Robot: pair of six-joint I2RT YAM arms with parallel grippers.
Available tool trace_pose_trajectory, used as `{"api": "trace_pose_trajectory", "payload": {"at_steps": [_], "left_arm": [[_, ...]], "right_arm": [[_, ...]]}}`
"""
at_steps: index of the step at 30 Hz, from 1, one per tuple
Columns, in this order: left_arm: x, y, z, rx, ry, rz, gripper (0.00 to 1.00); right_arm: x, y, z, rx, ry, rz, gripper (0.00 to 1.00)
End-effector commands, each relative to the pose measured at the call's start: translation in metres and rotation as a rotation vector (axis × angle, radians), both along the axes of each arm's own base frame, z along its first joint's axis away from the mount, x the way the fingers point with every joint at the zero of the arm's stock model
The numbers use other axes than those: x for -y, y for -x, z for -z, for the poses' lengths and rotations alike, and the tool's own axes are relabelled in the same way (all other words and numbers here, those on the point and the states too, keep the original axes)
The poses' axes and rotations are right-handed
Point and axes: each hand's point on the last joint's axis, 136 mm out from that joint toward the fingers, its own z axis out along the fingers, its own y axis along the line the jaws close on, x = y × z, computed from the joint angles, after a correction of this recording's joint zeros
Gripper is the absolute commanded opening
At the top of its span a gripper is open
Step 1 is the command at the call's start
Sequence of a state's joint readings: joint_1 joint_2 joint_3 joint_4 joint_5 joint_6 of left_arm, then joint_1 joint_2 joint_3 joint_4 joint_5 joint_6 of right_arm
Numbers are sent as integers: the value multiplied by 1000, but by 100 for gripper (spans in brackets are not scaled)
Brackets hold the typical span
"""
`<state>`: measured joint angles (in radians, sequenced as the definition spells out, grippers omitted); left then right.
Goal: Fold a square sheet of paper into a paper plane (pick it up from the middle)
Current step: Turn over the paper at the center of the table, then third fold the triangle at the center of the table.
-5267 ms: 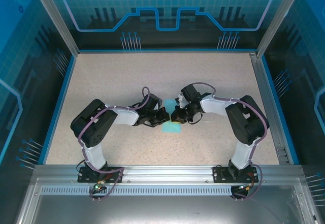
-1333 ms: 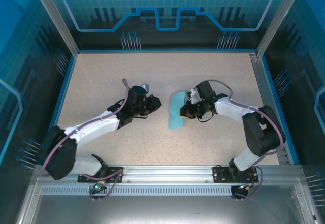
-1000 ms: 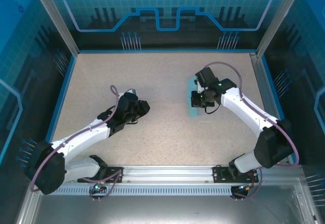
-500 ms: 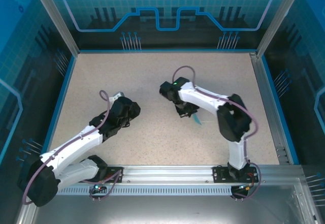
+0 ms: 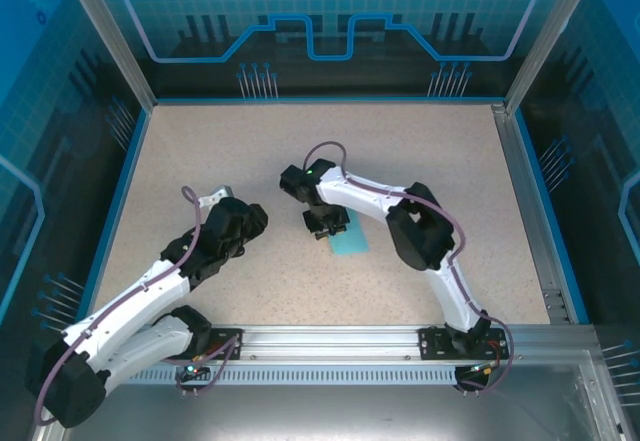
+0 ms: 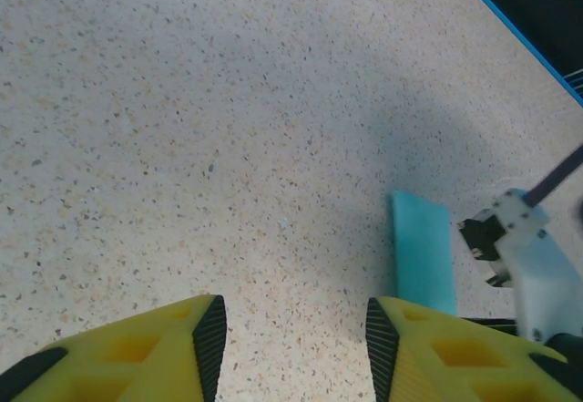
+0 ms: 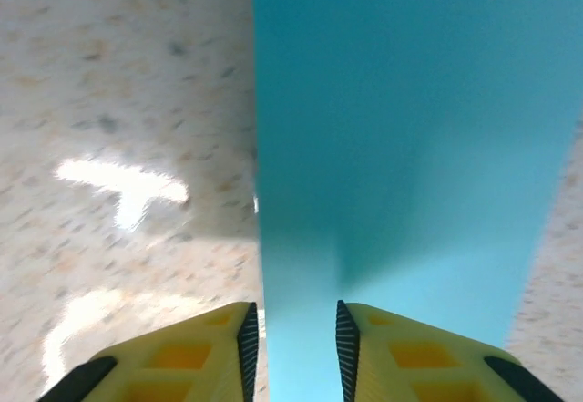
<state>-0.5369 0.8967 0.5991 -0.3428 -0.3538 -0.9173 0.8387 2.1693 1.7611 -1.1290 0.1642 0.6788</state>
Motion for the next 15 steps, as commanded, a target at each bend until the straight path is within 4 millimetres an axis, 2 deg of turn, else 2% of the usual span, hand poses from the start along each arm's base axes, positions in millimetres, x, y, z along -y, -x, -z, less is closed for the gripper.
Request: {"api": "trace_pose_trajectory", "payload": {"at_steps": [1,3,5,8,9,12,15], "left_arm": [[17,-5,3,-14,23,85,49],[35,-11,6,-39,52,147,49],[55,-16,8,-65,85,226,49],[90,-25,12,-107,147,358,47],[103,-28,14,-129,175,400,44],[127,-36,25,-181,228,449,39],[138,-43,39,-241,258,441,35]], "right_arm": [[-10,-8,-37,19,-304,59,37],[-6,-10,-41,4,-458,72,42],[7,-16,-44,27,-537,116,42],[29,-23,-36,21,-609,174,37],[31,-24,-35,13,-642,178,34],[27,-23,-29,-26,-737,174,24],[16,-20,-20,-68,-786,160,19]]}}
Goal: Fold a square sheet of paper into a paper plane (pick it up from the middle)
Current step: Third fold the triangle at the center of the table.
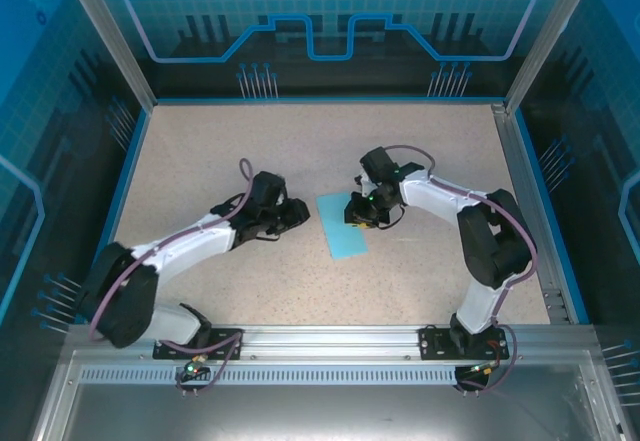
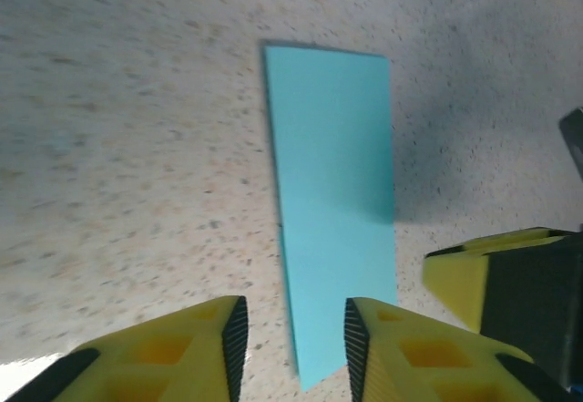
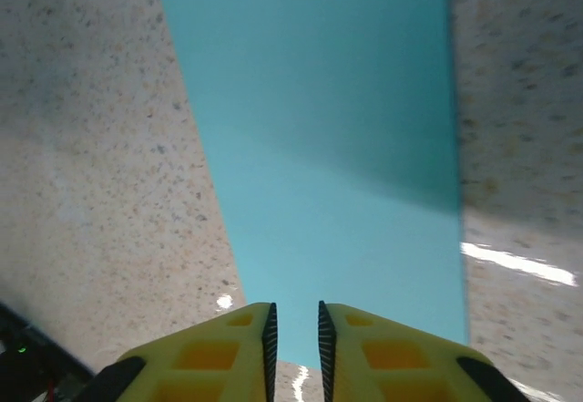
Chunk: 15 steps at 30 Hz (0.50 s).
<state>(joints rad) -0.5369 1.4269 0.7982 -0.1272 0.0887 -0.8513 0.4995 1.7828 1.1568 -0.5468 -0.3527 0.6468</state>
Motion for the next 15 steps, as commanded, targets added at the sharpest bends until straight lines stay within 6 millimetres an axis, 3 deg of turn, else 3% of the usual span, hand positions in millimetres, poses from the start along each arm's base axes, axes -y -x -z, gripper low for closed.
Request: {"api": "trace_pose_trajectory", "payload": {"at_steps": [1,8,15], "left_arm": [[27,-4,-6,-30,95,63,35],[33,-7,12,-105,79,64,34],[34,-4,25,-139,62,77,34]], "right_arm": [[-30,-2,0,-3,-149,-61,18],[-20,11,49,-91,-17,22,16],[-18,28,74,-141,21,200,16]]}}
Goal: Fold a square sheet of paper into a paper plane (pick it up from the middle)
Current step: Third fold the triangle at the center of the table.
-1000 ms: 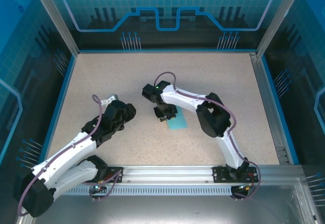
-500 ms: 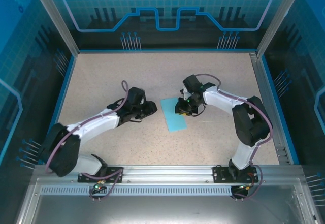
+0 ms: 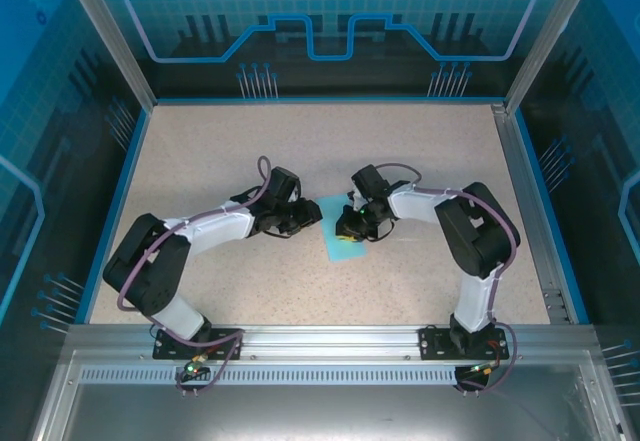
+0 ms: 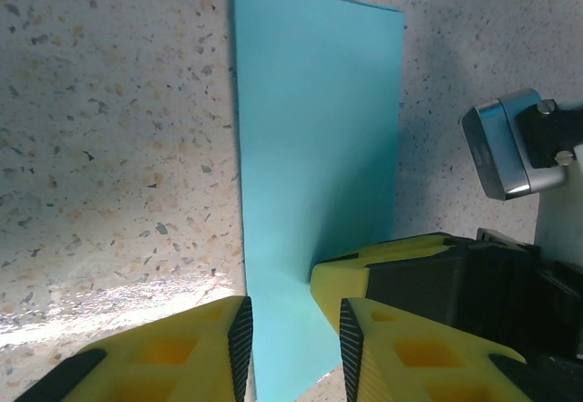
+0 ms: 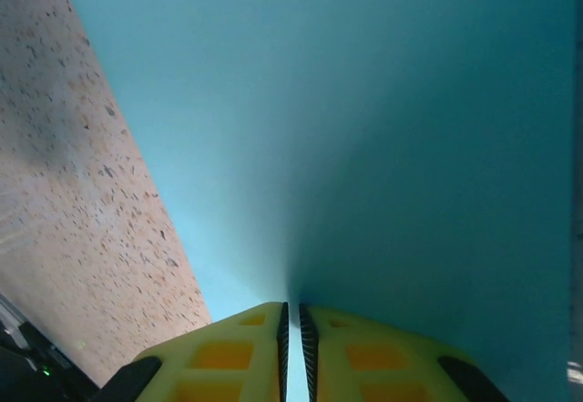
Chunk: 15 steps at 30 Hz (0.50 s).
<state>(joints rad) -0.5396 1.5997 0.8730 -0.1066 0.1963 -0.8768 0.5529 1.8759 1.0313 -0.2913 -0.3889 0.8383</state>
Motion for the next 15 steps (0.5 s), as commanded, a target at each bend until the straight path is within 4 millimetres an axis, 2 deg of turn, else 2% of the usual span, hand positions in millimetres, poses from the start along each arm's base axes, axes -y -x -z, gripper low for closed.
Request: {"api": "trace_pose_trajectory", "payload": {"at_steps": [1,4,6,12,15], "left_arm": [[8,1,-3,-19,18,25,34],[9,1,-1,-29,11,31,34],[12,0,0,-30,16,43,34],[21,-1,0,-34,47,83,31],[26,-2,1,-36,67,100,30]], "right_arm": [[6,18,27,-65,84,144,15],[2,23,29,-67,76,236,14],[-3,22,23,-44,64,241,13],[-3,8,-19,84,15,196,18],[9,7,-38,137,32,170,19]]}}
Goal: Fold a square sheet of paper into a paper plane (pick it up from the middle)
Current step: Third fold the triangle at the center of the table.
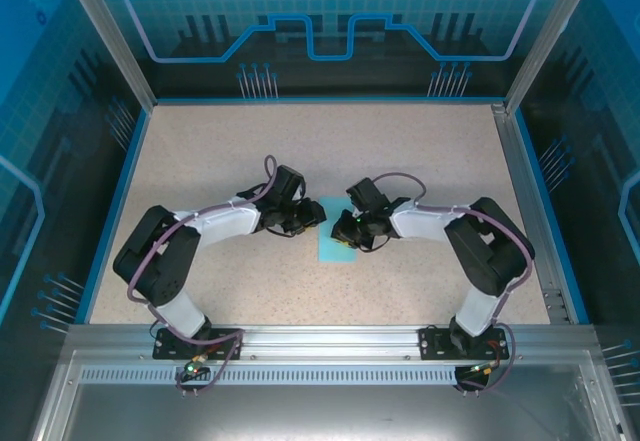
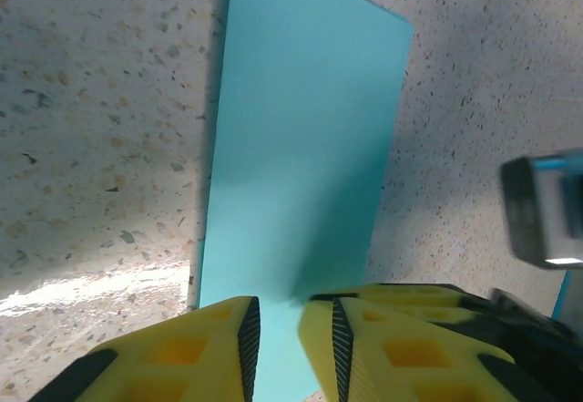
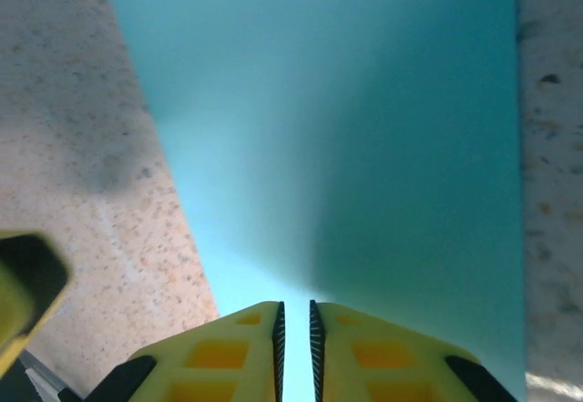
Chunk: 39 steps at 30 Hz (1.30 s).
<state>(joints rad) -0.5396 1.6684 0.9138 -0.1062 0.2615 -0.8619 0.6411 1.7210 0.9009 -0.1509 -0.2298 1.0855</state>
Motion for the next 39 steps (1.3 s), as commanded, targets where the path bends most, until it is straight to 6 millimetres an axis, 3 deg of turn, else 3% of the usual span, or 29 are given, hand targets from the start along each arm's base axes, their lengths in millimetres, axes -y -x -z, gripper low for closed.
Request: {"api": "trace_pose_trajectory", "payload": {"at_steps": [1,5,8,22,39], "left_arm": [[16,-1,-6,3,51,59,28],[24,-3,0,-18,75,83,25],[26,-3,6,-34,66,93,24],[20,2,31,-83,12,93,21],[5,14,62,-138,-74,91,20]], "right_arm": [[24,-1,-20,53,49,-4,19],[54,3,-15,39,39,24,21],[60,7,-12,36,9,2,24],[41,21,6,-43,-67,-99,28],[36,26,16,-78,-73,-128,31]]}}
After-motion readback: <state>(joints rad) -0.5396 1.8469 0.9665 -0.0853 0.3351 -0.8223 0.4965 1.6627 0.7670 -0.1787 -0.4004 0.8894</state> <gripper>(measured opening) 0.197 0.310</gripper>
